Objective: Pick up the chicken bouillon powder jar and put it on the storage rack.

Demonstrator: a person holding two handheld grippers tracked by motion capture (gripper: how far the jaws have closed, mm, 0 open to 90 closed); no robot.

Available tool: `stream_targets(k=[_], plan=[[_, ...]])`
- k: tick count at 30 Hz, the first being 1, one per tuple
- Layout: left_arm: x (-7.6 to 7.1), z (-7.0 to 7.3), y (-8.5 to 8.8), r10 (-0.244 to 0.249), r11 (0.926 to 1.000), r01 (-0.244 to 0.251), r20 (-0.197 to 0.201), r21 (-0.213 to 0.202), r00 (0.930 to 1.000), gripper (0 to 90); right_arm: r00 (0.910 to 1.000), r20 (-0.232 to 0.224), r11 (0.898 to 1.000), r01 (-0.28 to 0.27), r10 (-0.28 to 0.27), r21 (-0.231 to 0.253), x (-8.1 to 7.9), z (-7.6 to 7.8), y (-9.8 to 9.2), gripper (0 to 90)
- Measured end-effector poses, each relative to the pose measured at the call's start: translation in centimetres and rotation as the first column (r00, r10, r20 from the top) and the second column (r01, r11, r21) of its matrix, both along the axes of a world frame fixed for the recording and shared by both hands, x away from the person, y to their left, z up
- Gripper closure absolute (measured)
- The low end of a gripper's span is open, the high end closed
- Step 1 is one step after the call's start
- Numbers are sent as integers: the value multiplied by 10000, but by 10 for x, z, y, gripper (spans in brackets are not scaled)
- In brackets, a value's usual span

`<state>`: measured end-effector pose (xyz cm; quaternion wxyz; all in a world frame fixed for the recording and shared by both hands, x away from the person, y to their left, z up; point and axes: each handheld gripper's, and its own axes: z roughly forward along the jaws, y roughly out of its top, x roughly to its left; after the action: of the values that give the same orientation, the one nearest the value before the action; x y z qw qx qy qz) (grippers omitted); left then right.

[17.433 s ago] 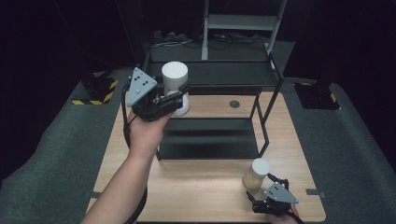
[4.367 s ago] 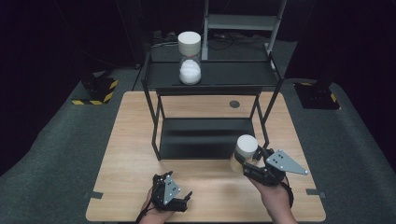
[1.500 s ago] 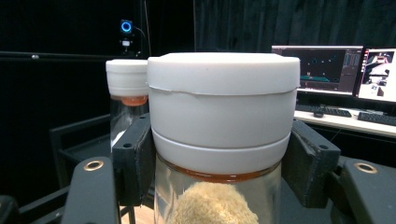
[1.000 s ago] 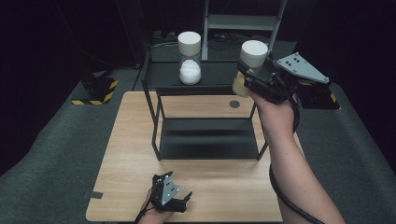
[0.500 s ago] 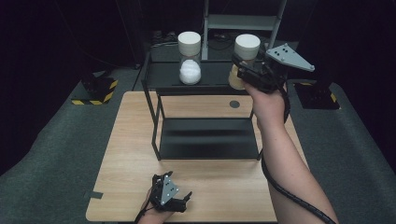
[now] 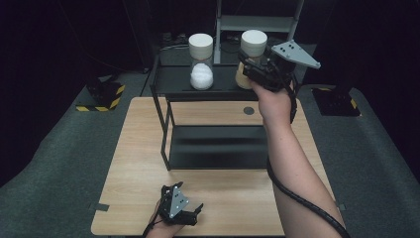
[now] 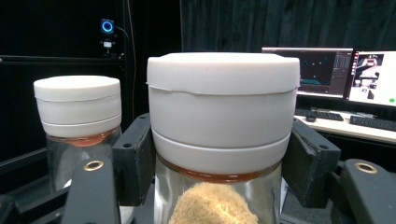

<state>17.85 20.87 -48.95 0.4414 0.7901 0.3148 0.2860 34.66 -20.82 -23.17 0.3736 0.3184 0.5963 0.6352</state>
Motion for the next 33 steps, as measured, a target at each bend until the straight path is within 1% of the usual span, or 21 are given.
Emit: stream_targets(k=[9, 13, 21, 23, 26, 30, 33], plan=[[0, -1, 2, -33, 9999, 33, -10, -101, 10000, 9, 9998, -103, 9999, 152, -151, 69, 9, -5, 4, 342], [0, -1, 3, -56, 9999, 56, 16, -144, 10000, 9, 9994, -239, 9996, 264, -261, 126, 12, -7, 3, 341], [0, -1, 4, -74, 9998, 75, 24, -165, 10000, 9, 9996, -198, 9997, 226, -226, 19, 14, -8, 4, 341], [0, -2, 4, -70, 9998, 71, 51, -183, 10000, 9, 9995, -157, 9996, 269, -270, -57, 13, -9, 6, 341], [-1, -2, 4, -104, 9998, 106, 92, -173, 9999, 9, 9995, -192, 9996, 257, -259, -91, 14, -9, 7, 341], [-1, -2, 5, -110, 9997, 111, 68, -207, 9999, 9, 9993, -229, 9995, 304, -306, -74, 15, -12, 8, 341], [-1, -3, 6, -140, 9995, 142, 94, -281, 9999, 9, 9992, -222, 9995, 324, -323, 38, 16, -14, 7, 341]])
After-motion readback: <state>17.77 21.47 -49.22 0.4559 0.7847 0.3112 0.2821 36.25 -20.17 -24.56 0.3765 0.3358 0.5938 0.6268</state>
